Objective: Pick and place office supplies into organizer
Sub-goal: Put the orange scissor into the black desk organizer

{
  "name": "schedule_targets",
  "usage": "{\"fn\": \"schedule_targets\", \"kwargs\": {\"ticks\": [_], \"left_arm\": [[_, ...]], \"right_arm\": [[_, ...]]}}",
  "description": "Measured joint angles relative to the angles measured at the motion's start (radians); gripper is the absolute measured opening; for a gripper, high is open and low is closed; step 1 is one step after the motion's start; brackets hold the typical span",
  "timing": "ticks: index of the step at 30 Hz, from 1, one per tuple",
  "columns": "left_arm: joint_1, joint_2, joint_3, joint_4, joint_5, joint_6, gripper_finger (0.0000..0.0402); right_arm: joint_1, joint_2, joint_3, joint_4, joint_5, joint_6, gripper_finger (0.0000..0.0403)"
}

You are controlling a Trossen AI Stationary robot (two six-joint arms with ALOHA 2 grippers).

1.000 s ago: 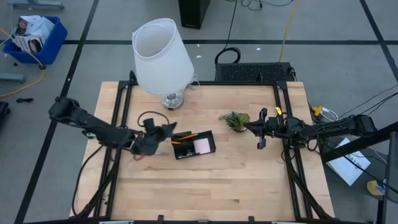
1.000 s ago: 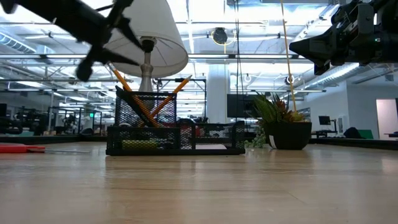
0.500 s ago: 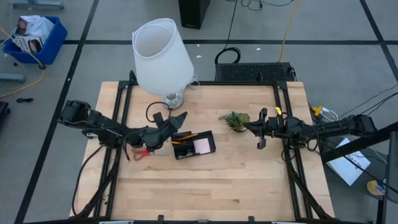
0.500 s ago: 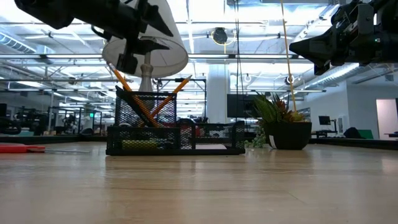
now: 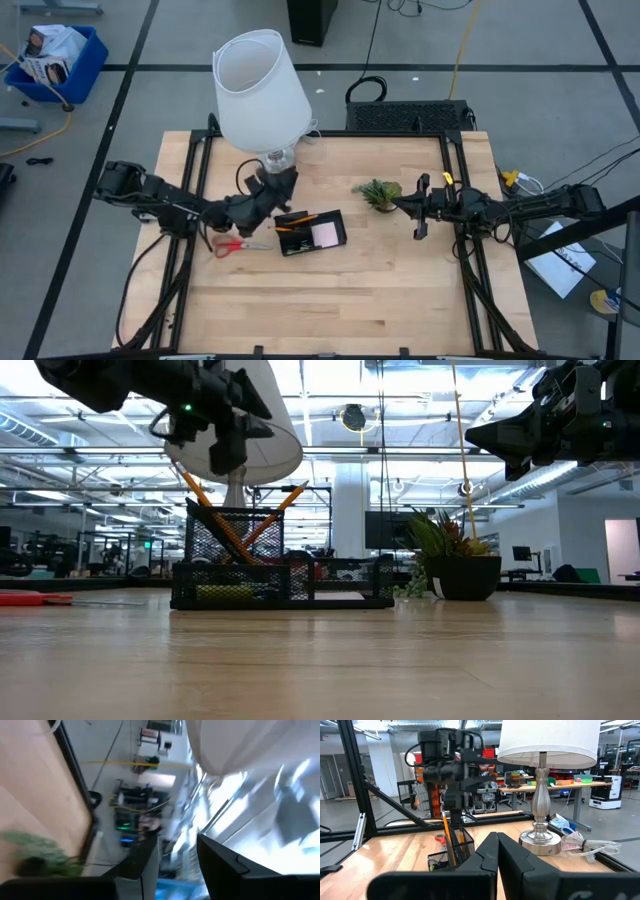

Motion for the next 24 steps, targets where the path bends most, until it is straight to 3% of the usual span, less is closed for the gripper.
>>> {"fn": "schedule_targets", "kwargs": {"ticks": [3, 6, 10, 14, 17, 24], "left_arm": [[0.023, 0.0, 0.0, 0.011, -0.013, -0.112, 0.0136], [0.044, 0.0, 0.0, 0.01, -0.008, -0.089, 0.0136], [0.085, 0.0, 0.0, 0.008, 0.088, -0.114, 0.0136], [0.138, 0.0, 0.0, -0.025, 0.076, -0.054, 0.0136], [0.168, 0.001, -0.001, -0.081, 0.08, -0.093, 0.0134], [0.1, 0.002, -0.001, -0.273, 0.065, -0.385, 0.0088]], "right_arm": [[0.0, 0.0, 0.0, 0.0, 0.0, 0.0, 0.0], [0.0, 0.0, 0.0, 0.0, 0.0, 0.0, 0.0], [0.0, 0.0, 0.0, 0.0, 0.0, 0.0, 0.0], [0.0, 0.0, 0.0, 0.0, 0.0, 0.0, 0.0], [0.0, 0.0, 0.0, 0.0, 0.0, 0.0, 0.0], [0.0, 0.0, 0.0, 0.0, 0.0, 0.0, 0.0]]}}
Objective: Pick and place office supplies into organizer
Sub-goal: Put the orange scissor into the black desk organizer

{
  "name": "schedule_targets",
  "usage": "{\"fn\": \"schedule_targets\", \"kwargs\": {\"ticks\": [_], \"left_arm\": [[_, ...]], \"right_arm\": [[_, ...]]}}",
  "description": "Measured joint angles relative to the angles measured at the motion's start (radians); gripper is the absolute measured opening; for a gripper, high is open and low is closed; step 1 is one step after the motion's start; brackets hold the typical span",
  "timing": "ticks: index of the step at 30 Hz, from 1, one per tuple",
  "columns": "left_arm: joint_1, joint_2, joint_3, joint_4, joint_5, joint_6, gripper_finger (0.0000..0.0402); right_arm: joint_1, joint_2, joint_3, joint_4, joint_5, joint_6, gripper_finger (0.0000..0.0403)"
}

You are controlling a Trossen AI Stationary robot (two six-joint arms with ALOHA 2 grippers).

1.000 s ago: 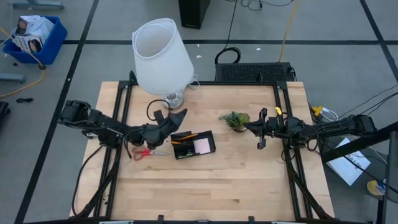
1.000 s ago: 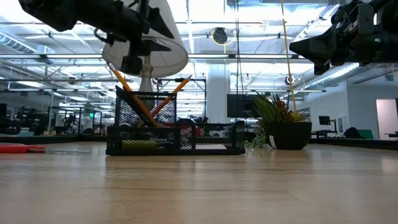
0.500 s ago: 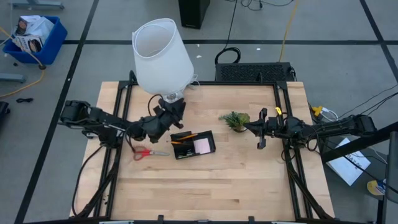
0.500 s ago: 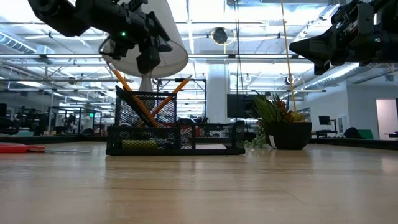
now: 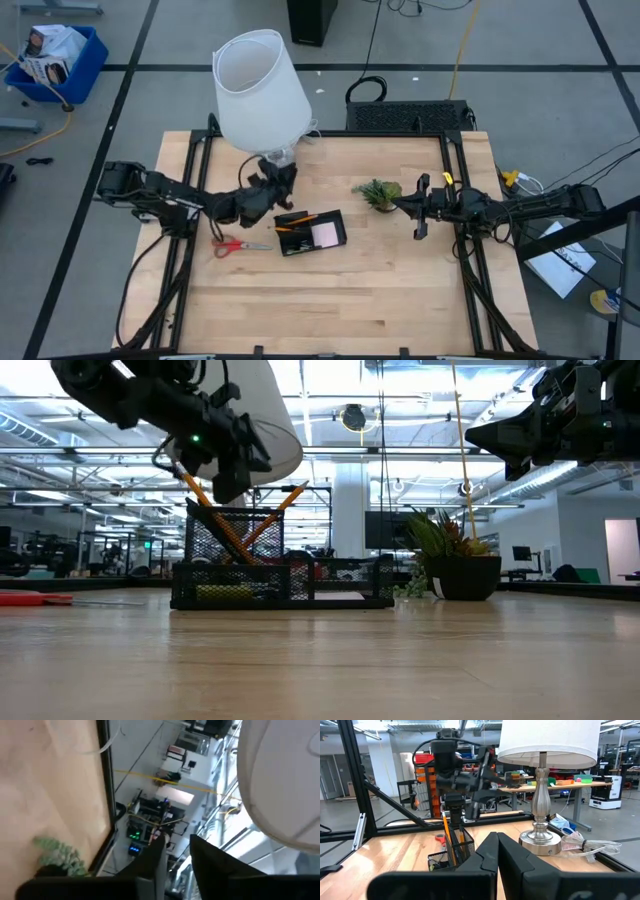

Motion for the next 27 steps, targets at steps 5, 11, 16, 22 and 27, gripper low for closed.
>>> {"fn": "schedule_targets", "kwargs": {"ticks": [5, 11, 16, 22, 27], "left_arm": [[-0.106, -0.068, 0.0, -0.018, -0.202, 0.103, 0.0048], [-0.296, -0.234, 0.001, -0.269, -0.497, 0.231, 0.0005], [-0.441, -0.272, 0.001, -0.442, -0.619, 0.106, 0.0004], [-0.443, -0.259, 0.0, -0.451, -0.619, 0.196, 0.0019], [-0.445, -0.278, 0.0, -0.57, -0.59, 0.541, 0.0037]], "right_arm": [[0.0, 0.0, 0.0, 0.0, 0.0, 0.0, 0.0], [0.0, 0.0, 0.0, 0.0, 0.0, 0.0, 0.0], [0.0, 0.0, 0.0, 0.0, 0.0, 0.0, 0.0], [0.0, 0.0, 0.0, 0.0, 0.0, 0.0, 0.0], [0.0, 0.0, 0.0, 0.0, 0.0, 0.0, 0.0]]}}
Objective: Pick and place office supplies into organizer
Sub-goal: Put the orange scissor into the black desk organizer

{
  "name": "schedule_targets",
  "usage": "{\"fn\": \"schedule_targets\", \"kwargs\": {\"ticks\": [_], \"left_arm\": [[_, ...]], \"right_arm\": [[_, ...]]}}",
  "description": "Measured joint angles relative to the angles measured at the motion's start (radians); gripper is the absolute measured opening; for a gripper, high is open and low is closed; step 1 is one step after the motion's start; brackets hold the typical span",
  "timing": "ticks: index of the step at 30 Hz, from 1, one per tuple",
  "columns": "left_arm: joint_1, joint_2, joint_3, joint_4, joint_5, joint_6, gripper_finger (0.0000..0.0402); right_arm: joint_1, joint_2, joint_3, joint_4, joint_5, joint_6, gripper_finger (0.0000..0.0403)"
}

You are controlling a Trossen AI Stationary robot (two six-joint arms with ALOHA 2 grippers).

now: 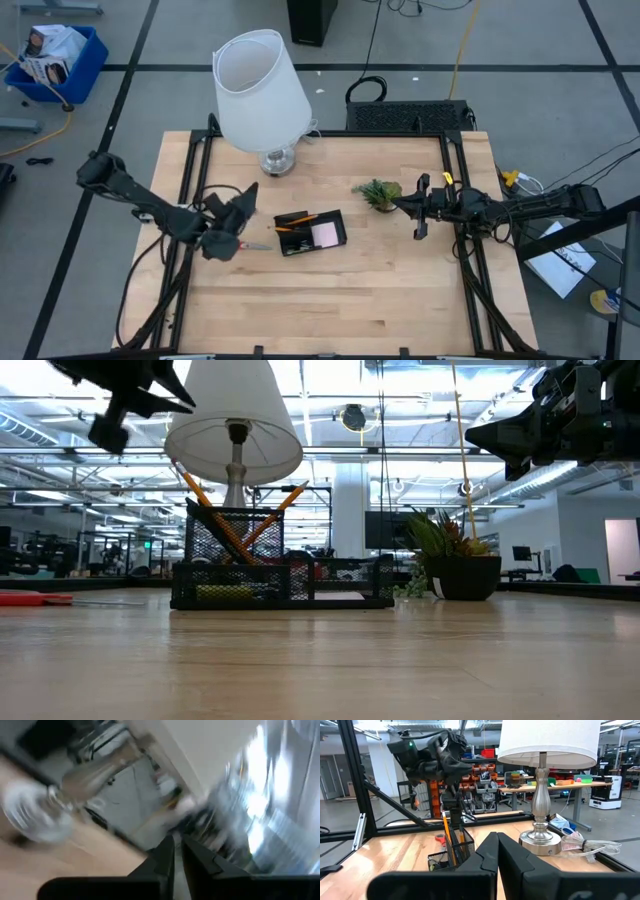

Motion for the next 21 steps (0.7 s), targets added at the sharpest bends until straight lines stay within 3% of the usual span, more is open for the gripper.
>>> {"fn": "schedule_targets", "kwargs": {"ticks": [5, 9, 14, 17, 19, 21], "left_arm": [[-0.045, -0.028, 0.0, -0.324, 0.21, 0.532, 0.004], [-0.085, -0.055, -0.001, -0.398, 0.316, 0.642, 0.0043], [-0.102, -0.058, 0.0, -0.255, 0.489, 0.617, 0.0046], [-0.084, -0.058, 0.0, -0.245, 0.506, 0.677, 0.0046], [-0.067, -0.058, 0.0, -0.285, 0.507, 0.829, 0.0046], [-0.066, -0.066, 0.0, -0.36, 0.569, 1.082, 0.0046]], "right_arm": [[0.0, 0.0, 0.0, -0.001, 0.0, 0.0, 0.0], [0.0, 0.0, 0.0, -0.001, 0.0, 0.0, 0.0], [0.0, 0.0, 0.0, 0.0, 0.0, 0.0, 0.0], [0.0, 0.0, 0.0, 0.0, 0.0, 0.0, 0.0], [0.0, 0.0, 0.0, 0.0, 0.0, 0.0, 0.0], [0.0, 0.0, 0.0, 0.0, 0.0, 0.0, 0.0]]}}
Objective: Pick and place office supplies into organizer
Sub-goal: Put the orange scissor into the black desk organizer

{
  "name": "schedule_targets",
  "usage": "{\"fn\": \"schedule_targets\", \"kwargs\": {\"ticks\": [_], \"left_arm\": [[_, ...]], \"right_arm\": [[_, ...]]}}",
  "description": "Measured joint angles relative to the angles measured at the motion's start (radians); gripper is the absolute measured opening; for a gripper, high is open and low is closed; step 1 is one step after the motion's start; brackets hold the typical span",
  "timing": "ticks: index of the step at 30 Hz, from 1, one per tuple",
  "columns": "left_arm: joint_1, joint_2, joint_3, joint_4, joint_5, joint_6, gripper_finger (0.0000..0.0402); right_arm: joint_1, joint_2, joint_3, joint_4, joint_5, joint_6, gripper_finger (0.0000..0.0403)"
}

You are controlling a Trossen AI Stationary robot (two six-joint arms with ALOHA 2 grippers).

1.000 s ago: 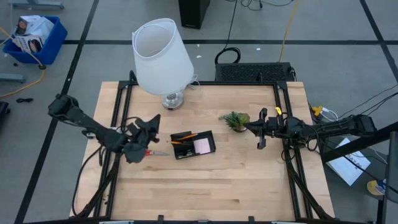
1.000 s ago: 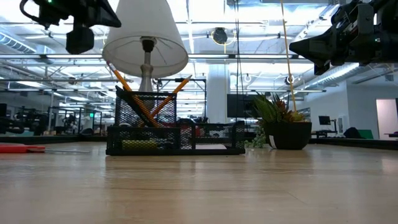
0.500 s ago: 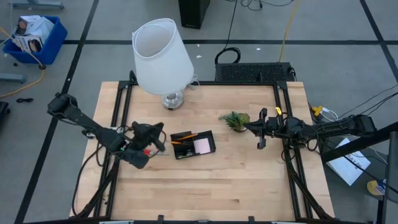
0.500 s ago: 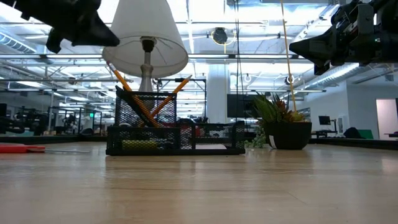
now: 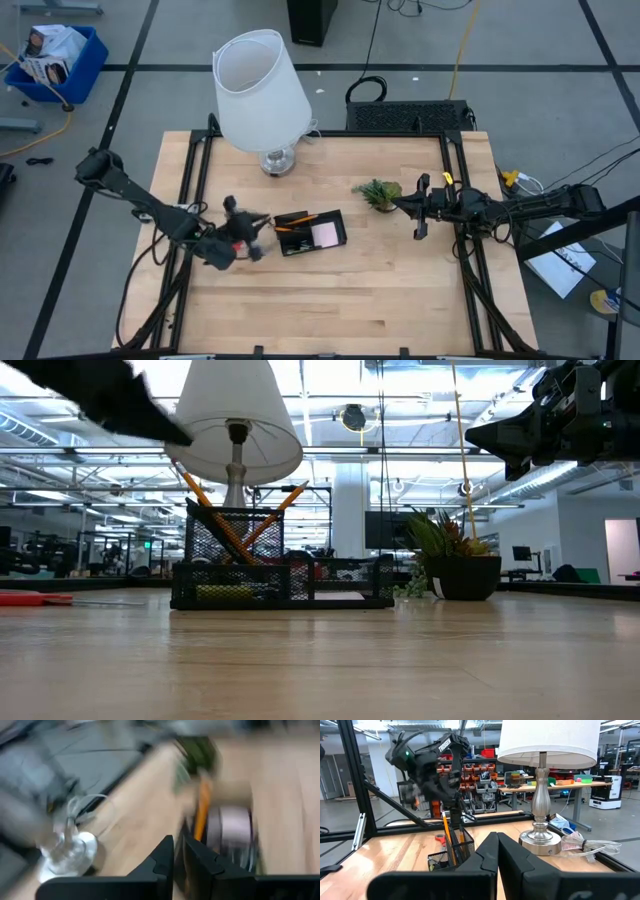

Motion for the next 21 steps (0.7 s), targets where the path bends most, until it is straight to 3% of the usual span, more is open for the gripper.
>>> {"fn": "schedule_targets", "kwargs": {"ticks": [2, 6, 12, 15, 21], "left_arm": [[-0.016, -0.026, -0.002, -0.068, 0.108, 0.075, 0.0047], [-0.017, -0.077, -0.001, 0.019, 0.268, -0.212, 0.0047], [-0.037, -0.134, 0.0, -0.06, 0.597, -0.2, 0.0047], [-0.065, -0.15, 0.0, -0.075, 0.687, -0.203, 0.0047], [-0.108, -0.16, 0.0, -0.278, 0.915, -0.403, 0.0047]], "right_arm": [[0.0, 0.0, 0.0, 0.0, 0.0, 0.0, 0.0], [0.0, 0.0, 0.0, -0.001, 0.0, 0.0, 0.0], [0.0, 0.0, 0.0, 0.0, 0.0, 0.0, 0.0], [0.0, 0.0, 0.0, 0.0, 0.0, 0.0, 0.0], [0.0, 0.0, 0.0, 0.0, 0.0, 0.0, 0.0]]}}
